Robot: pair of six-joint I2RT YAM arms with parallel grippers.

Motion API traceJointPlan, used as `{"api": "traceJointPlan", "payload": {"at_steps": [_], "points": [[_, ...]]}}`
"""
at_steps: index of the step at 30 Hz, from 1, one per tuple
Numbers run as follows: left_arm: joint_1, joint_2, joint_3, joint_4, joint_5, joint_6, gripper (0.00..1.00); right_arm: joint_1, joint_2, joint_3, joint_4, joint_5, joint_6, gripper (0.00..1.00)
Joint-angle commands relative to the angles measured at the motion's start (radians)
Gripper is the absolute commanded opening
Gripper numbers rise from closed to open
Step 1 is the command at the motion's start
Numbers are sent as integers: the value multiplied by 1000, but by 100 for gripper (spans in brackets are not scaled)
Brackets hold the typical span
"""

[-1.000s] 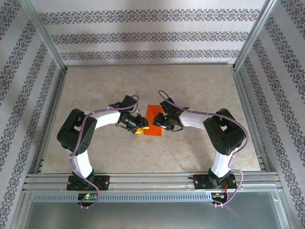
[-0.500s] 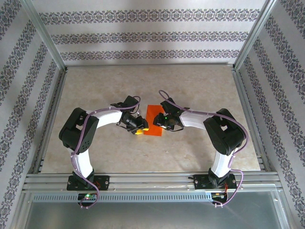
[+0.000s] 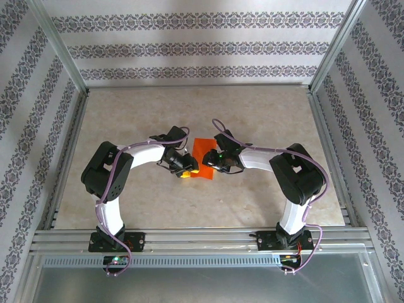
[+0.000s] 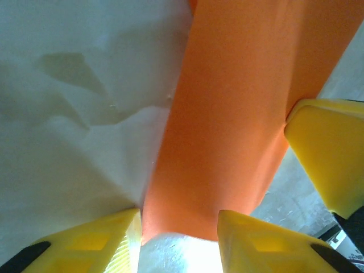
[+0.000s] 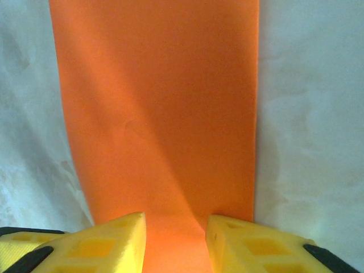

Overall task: Fold a paper plane with a square sheet of paper (pick it up from the middle)
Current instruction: Third fold the triangle at the center of the table.

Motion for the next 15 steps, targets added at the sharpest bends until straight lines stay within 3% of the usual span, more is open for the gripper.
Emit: {"api": "traceJointPlan", "payload": {"at_steps": [1, 15], "points": [[-20, 1, 23, -32, 8, 29, 40, -6, 50, -47, -86, 31, 9, 39], [37, -36, 16, 60, 43, 17, 37, -6, 38, -50, -115, 49, -15, 39]]}}
